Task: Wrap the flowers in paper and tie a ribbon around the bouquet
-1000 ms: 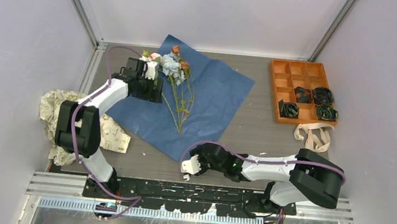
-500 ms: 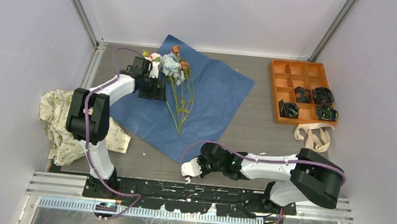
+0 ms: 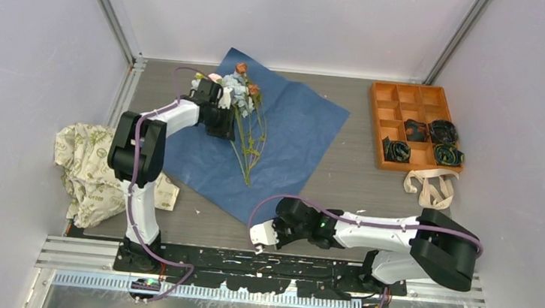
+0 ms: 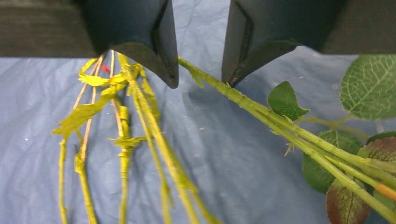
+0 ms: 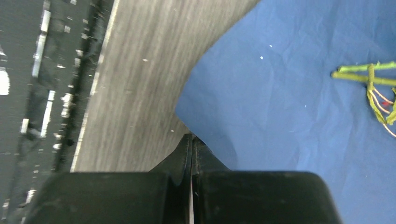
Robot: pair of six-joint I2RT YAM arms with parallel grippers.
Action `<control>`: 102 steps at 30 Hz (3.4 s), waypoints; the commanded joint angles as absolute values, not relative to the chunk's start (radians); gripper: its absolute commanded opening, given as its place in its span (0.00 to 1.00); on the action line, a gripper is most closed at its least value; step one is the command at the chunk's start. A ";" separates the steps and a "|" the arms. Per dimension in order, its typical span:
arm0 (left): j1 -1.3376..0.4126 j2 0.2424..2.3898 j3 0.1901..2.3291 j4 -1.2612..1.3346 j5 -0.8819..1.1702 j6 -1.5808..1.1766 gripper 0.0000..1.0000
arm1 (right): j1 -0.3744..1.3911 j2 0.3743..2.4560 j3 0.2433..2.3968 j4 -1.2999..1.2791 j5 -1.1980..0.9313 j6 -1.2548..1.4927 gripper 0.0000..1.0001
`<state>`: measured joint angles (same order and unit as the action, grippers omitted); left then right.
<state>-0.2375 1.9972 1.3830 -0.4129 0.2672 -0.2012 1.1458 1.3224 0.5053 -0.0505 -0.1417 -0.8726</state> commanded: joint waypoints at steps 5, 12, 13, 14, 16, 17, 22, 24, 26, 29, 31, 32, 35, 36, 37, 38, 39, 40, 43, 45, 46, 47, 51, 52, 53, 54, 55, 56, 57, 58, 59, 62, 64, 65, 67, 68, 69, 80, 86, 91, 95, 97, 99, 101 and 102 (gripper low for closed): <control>-0.293 1.986 1.380 -0.371 0.345 -0.174 0.30 | 1.265 1.232 0.569 -0.113 -0.140 -0.768 0.01; -0.319 1.960 1.339 -0.377 0.363 -0.155 0.28 | 1.338 1.251 0.610 -0.106 -0.121 -0.703 0.01; -0.319 1.955 1.330 -0.376 0.373 -0.158 0.28 | 1.341 1.249 0.614 -0.102 -0.120 -0.692 0.01; -0.320 1.949 1.323 -0.375 0.382 -0.161 0.28 | 1.342 1.245 0.618 -0.097 -0.119 -0.681 0.01; -0.324 1.940 1.312 -0.371 0.398 -0.160 0.29 | 1.343 1.233 0.617 -0.093 -0.107 -0.671 0.01; -0.328 1.938 1.312 -0.371 0.403 -0.157 0.29 | 1.343 1.225 0.616 -0.096 -0.089 -0.672 0.01; -0.342 1.937 1.338 -0.391 0.427 -0.153 0.35 | 1.309 1.165 0.597 -0.082 -0.032 -0.577 0.06; -0.346 1.931 1.351 -0.404 0.432 -0.155 0.43 | 1.286 1.156 0.589 -0.069 -0.010 -0.484 0.19; -0.347 1.914 1.360 -0.432 0.427 -0.145 0.54 | 1.259 1.142 0.573 -0.064 -0.003 -0.416 0.26; -0.346 1.844 1.360 -0.490 0.422 -0.063 0.66 | 1.185 1.104 0.534 -0.024 -0.059 -0.338 0.31; -0.347 1.772 1.341 -0.519 0.441 0.020 0.73 | 1.091 1.083 0.519 0.068 -0.089 -0.172 0.36; -0.347 1.730 1.327 -0.538 0.454 0.067 0.76 | 1.031 1.083 0.528 0.091 -0.107 -0.072 0.38; -0.353 1.616 1.280 -0.611 0.520 0.215 0.84 | 0.862 1.125 0.591 0.042 -0.129 0.219 0.41; -0.361 1.584 1.259 -0.651 0.545 0.284 0.85 | 0.829 1.147 0.618 -0.006 -0.112 0.290 0.42; -0.372 1.551 1.237 -0.681 0.564 0.338 0.86 | 0.805 1.173 0.649 -0.072 -0.086 0.350 0.42; -0.394 1.522 1.215 -0.713 0.579 0.392 0.86 | 0.781 1.202 0.679 -0.132 -0.054 0.417 0.42; -0.421 1.489 1.191 -0.747 0.586 0.442 0.87 | 0.759 1.230 0.712 -0.200 -0.024 0.475 0.42; -0.457 1.469 1.165 -0.776 0.587 0.492 0.88 | 0.735 1.261 0.740 -0.263 -0.006 0.532 0.43; -0.598 1.441 1.086 -0.847 0.548 0.617 0.89 | 0.668 1.328 0.768 -0.361 -0.008 0.689 0.41; -0.700 1.431 1.035 -0.831 0.485 0.664 0.89 | 0.663 1.324 0.736 -0.357 -0.003 0.770 0.41; -0.746 1.426 1.011 -0.812 0.454 0.683 0.90 | 0.664 1.317 0.709 -0.348 -0.003 0.813 0.41; -0.783 1.419 0.986 -0.788 0.433 0.703 0.90 | 0.663 1.312 0.691 -0.340 -0.005 0.844 0.42; -0.884 1.391 0.899 -0.655 0.417 0.772 0.94 | 0.665 1.298 0.632 -0.310 -0.023 0.943 0.48; -0.898 1.384 0.874 -0.609 0.416 0.787 0.95 | 0.665 1.300 0.605 -0.274 -0.030 0.977 0.49; -0.910 1.379 0.847 -0.561 0.413 0.805 0.96 | 0.667 1.305 0.575 -0.226 -0.045 1.019 0.51; -0.917 1.374 0.818 -0.514 0.411 0.822 0.96 | 0.670 1.316 0.546 -0.178 -0.064 1.060 0.52; -0.919 1.370 0.789 -0.465 0.410 0.838 0.96 | 0.673 1.329 0.525 -0.141 -0.076 1.091 0.53; -0.921 1.369 0.764 -0.427 0.410 0.854 0.97 | 0.679 1.348 0.513 -0.118 -0.081 1.118 0.53; -0.923 1.366 0.731 -0.388 0.406 0.867 0.97 | 0.686 1.359 0.505 -0.099 -0.080 1.129 0.53; -0.924 1.364 0.707 -0.351 0.398 0.877 0.97 | 0.693 1.372 0.501 -0.080 -0.081 1.140 0.53; -0.927 1.362 0.687 -0.310 0.390 0.882 0.97 | 0.699 1.388 0.498 -0.058 -0.085 1.152 0.53; -0.931 1.354 0.635 -0.221 0.364 0.900 0.94 | 0.705 1.436 0.509 -0.018 -0.123 1.166 0.53; -0.936 1.346 0.607 -0.175 0.341 0.910 0.93 | 0.707 1.446 0.514 -0.007 -0.137 1.173 0.54; -0.938 1.341 0.597 -0.157 0.330 0.913 0.92 | 0.707 1.443 0.514 0.016 -0.140 1.181 0.53; -0.938 1.335 0.581 -0.138 0.316 0.919 0.91 | 0.706 1.432 0.518 0.031 -0.145 1.193 0.53; -0.938 1.331 0.574 -0.132 0.312 0.924 0.90 | 0.707 1.425 0.519 0.038 -0.149 1.199 0.53; -0.939 1.329 0.566 -0.127 0.307 0.929 0.89 | 0.707 1.418 0.517 0.048 -0.155 1.210 0.53; -0.939 1.290 0.562 -0.104 0.272 0.862 0.86 | 0.734 1.452 0.539 0.172 -0.198 1.293 0.40; -0.937 1.276 0.600 -0.180 0.260 0.832 0.86 | 0.735 1.447 0.568 0.189 -0.202 1.307 0.19; -0.937 1.256 0.618 -0.214 0.212 0.823 0.87 | 0.734 1.408 0.579 0.174 -0.191 1.324 0.07; -0.937 1.252 0.614 -0.207 0.184 0.829 0.92 | 0.735 1.375 0.593 0.160 -0.176 1.341 0.04; -0.937 1.254 0.602 -0.172 0.162 0.822 0.93 | 0.734 1.368 0.601 0.149 -0.172 1.340 0.04; -0.936 1.253 0.594 -0.119 0.135 0.804 0.91 | 0.734 1.369 0.608 0.137 -0.171 1.333 0.04; -0.937 1.255 0.598 -0.086 0.115 0.769 0.76 | 0.734 1.374 0.609 0.138 -0.175 1.332 0.04; -0.937 1.255 0.607 -0.083 0.110 0.747 0.63 | 0.734 1.374 0.609 0.138 -0.175 1.332 0.04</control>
